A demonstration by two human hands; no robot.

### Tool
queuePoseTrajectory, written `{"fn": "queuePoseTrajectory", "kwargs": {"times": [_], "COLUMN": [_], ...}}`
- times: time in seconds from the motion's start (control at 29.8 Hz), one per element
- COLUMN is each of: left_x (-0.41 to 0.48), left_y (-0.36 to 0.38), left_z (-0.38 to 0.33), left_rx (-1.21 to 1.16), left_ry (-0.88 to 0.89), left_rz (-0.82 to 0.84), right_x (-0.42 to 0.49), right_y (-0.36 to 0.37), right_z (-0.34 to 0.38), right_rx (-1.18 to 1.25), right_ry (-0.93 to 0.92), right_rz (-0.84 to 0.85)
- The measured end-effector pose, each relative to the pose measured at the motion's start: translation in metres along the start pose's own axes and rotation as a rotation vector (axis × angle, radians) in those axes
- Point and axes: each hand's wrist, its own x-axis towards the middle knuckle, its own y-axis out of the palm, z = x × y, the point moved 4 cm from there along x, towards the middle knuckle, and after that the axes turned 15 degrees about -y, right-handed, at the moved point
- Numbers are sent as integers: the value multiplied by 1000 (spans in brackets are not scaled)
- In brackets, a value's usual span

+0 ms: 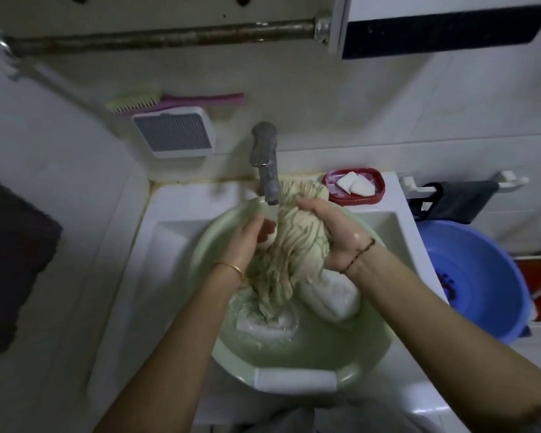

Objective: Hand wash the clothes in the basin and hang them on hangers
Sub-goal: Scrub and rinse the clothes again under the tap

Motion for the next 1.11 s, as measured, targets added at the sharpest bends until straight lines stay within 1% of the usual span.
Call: {"fn": "queuePoseTrajectory", "kwargs": {"times": [0.07, 0.1, 0.13, 0.24, 0.3, 0.34, 0.37, 0.47, 0.54, 0.57, 0.6, 0.67, 0.74, 0.81, 0.84, 0.87, 0.91, 0.94, 0.97, 1.01, 1.08, 1.11], "left_x": [6, 3, -6, -26, -30, -29, -22, -17, -10, -5, -5, -10, -9, -3, 5, 16, 25, 32, 37, 38, 41, 41], "left_y": [0, 1, 5, 16, 18, 18, 18, 32, 41, 44, 49, 55, 56, 40, 26, 13, 0, -9, -13, -12, 1, 9], "left_z": [29, 39, 43, 40, 35, 36, 42, 61, 70, 75, 75, 71, 67, 61, 58, 53, 50, 50, 52, 55, 73, 84], "left_rx": [35, 1, -55, -206, -263, -262, -276, -441, -488, -501, -523, -579, -527, -369, -266, -150, 3, 163, 322, 504, 944, 1091], "left_ry": [-123, -177, -212, -249, -251, -254, -290, -486, -569, -587, -585, -576, -538, -457, -368, -241, -113, -29, 9, 28, -9, -65], "left_rz": [-4, -18, 5, 123, 111, 77, 97, 342, 424, 449, 466, 441, 349, 107, -35, -174, -298, -370, -411, -410, -306, -230], "right_x": [0, -1, 0, 0, -5, -8, -9, -8, -3, 0, 1, 2, 2, 3, 4, 7, 10, 14, 19, 24, 29, 32], "right_y": [21, 33, 43, 65, 78, 84, 84, 77, 63, 52, 42, 19, -7, -35, -49, -64, -80, -93, -101, -106, -111, -112], "right_z": [14, 22, 28, 48, 61, 68, 75, 88, 82, 75, 66, 49, 32, 16, 9, 4, 1, -3, -9, -17, -38, -51], "right_rx": [125, 181, 235, 368, 396, 392, 375, 461, 491, 468, 450, 431, 387, 264, 161, 41, -131, -344, -609, -906, -1503, -1722], "right_ry": [-24, -58, -81, -172, -222, -257, -298, -342, -343, -347, -333, -278, -196, -134, -137, -164, -211, -246, -249, -195, -27, 28], "right_rz": [48, 80, 114, 178, 186, 183, 139, 16, -62, -111, -153, -247, -340, -384, -408, -434, -485, -520, -508, -468, -373, -319]}}
